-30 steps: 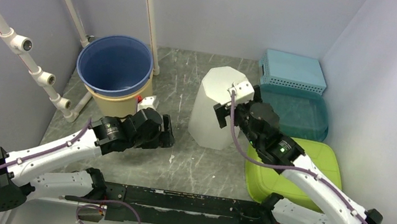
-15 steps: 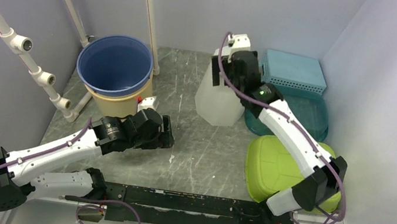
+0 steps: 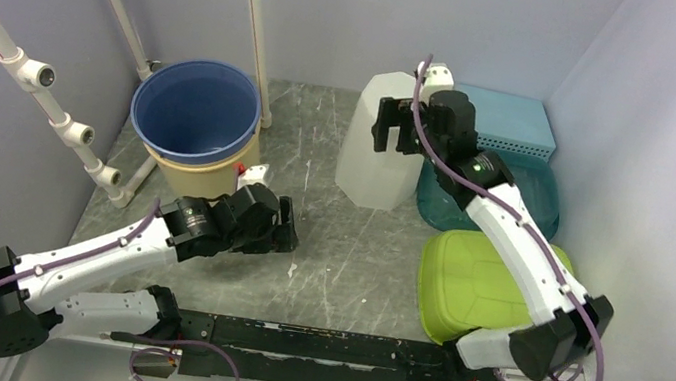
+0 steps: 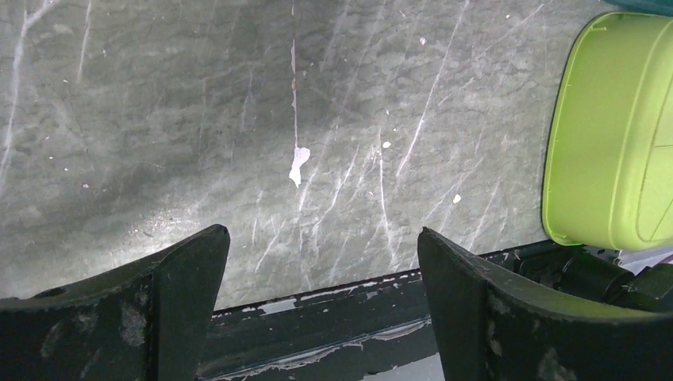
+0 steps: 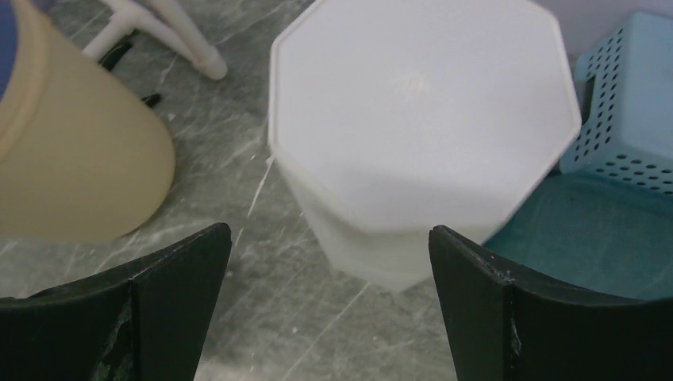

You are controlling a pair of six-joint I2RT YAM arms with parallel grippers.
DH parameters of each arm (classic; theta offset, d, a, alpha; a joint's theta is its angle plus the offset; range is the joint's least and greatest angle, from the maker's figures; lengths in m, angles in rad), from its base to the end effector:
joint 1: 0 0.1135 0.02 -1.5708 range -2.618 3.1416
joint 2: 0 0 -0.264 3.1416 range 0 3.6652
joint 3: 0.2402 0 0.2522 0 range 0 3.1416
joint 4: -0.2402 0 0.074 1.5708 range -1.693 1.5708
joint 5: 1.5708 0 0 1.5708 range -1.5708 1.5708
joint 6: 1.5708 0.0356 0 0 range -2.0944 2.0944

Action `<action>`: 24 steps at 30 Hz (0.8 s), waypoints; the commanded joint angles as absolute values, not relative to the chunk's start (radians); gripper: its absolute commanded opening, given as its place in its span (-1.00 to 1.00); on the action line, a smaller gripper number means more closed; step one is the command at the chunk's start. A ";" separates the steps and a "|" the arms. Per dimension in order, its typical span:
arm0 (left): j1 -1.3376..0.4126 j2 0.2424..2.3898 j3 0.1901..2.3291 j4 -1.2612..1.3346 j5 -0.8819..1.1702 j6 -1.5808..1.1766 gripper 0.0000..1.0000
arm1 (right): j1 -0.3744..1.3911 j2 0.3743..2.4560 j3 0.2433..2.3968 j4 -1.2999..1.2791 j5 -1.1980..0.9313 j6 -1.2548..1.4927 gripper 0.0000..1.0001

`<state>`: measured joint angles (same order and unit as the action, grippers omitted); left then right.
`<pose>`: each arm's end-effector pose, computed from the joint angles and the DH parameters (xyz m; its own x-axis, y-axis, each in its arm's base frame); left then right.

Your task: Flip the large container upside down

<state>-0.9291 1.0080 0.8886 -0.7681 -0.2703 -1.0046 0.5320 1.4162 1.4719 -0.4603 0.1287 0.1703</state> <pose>0.1261 -0.1528 0.2832 -0.8154 -0.2675 -0.5134 -0.0317 0.9062 -0.4217 0.2790 0.1589 0.4049 -0.4024 -0.0418 -0.9145 -0.3381 0.9351 0.1060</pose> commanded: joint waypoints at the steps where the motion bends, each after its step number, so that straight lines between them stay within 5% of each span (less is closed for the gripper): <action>1: -0.929 1.041 0.953 -0.751 -0.278 -0.966 0.88 | 0.533 1.299 1.395 -0.463 0.028 0.191 0.99; 11: -0.928 1.091 0.990 -0.765 -0.281 -0.947 0.88 | 0.532 1.262 1.214 -0.477 0.014 0.378 0.99; 24: -0.929 1.049 1.004 -0.826 -0.289 -0.965 0.88 | 0.456 1.739 1.595 -0.416 0.292 0.409 0.99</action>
